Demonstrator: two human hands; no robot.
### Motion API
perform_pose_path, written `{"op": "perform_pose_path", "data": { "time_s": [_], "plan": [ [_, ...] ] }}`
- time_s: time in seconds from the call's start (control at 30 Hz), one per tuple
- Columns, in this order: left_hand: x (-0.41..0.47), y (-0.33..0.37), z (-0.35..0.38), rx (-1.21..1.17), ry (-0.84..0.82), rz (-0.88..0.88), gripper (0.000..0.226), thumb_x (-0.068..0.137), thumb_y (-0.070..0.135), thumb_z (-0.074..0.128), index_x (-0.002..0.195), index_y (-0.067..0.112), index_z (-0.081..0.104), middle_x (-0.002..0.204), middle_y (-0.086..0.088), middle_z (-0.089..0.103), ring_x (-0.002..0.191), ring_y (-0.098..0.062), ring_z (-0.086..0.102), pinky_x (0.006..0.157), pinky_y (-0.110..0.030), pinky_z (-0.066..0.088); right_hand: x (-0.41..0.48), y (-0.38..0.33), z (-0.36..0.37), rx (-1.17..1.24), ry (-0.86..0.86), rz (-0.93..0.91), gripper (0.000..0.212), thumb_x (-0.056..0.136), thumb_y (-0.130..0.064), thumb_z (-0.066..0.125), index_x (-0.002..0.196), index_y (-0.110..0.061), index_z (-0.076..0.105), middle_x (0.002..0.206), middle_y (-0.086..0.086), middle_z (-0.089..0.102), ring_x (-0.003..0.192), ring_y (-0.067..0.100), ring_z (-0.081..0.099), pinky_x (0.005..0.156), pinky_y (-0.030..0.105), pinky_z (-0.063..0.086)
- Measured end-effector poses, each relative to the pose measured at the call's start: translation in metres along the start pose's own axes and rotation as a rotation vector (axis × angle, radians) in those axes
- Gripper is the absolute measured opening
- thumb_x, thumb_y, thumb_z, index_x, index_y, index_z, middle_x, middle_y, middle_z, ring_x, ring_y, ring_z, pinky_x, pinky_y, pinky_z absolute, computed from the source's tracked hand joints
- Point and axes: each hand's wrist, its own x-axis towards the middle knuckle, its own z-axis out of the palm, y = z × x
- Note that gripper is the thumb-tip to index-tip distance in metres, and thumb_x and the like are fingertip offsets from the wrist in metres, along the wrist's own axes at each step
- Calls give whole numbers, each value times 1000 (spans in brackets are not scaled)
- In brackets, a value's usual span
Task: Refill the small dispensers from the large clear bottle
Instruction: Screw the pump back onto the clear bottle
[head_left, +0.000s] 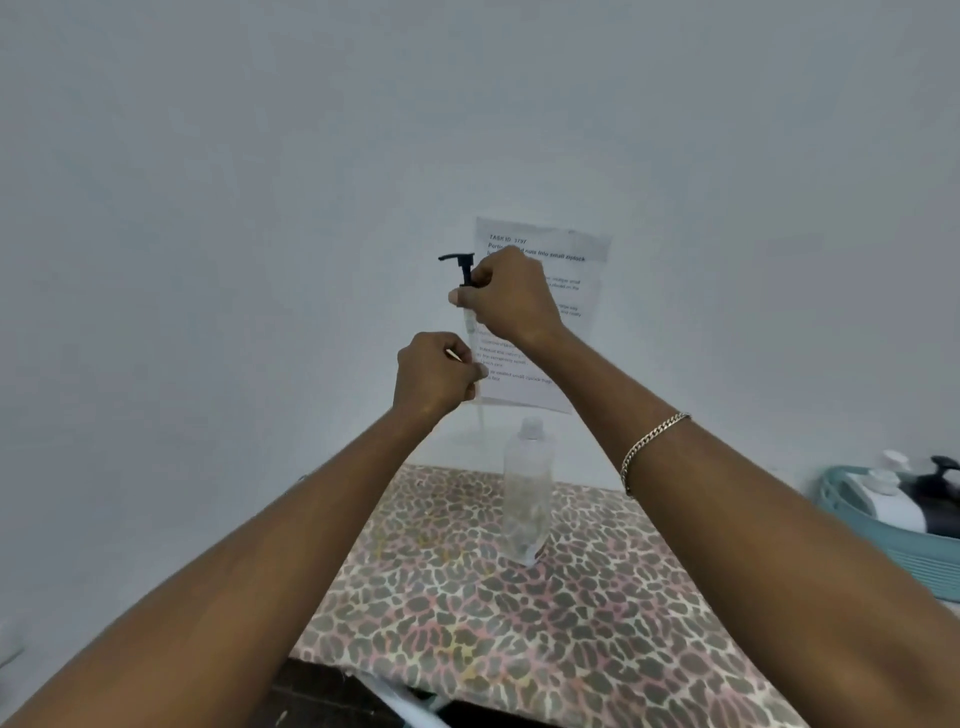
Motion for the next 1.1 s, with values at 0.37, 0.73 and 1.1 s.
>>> {"op": "perform_pose_path", "data": {
  "time_s": [0.37,0.73,1.1],
  "plan": [
    [23,55,32,-37,-10,104,17,84,7,87,82,3,71,68,-11,74,57,-21,75,66,-48,66,19,-10,-61,-72,95,-42,35,90,-19,82,99,12,71,93,26,75,65,23,57,74,48,60],
    [25,50,46,-29,-35,95,18,84,6,86,83,-1,70,71,-14,74,62,-27,76,67,-50,66,20,5,-63,-85,104,-18,31,89,-18,82,97,10,72,90,22,77,68,25,63,75,48,60],
    [20,27,60,-18,-71,59,19,83,6,87,80,0,69,71,-13,74,65,-28,77,75,-47,67,16,33,-50,-58,64,5,36,89,-17,83,98,15,69,92,30,74,66,24,56,75,51,59]
  ]
}}
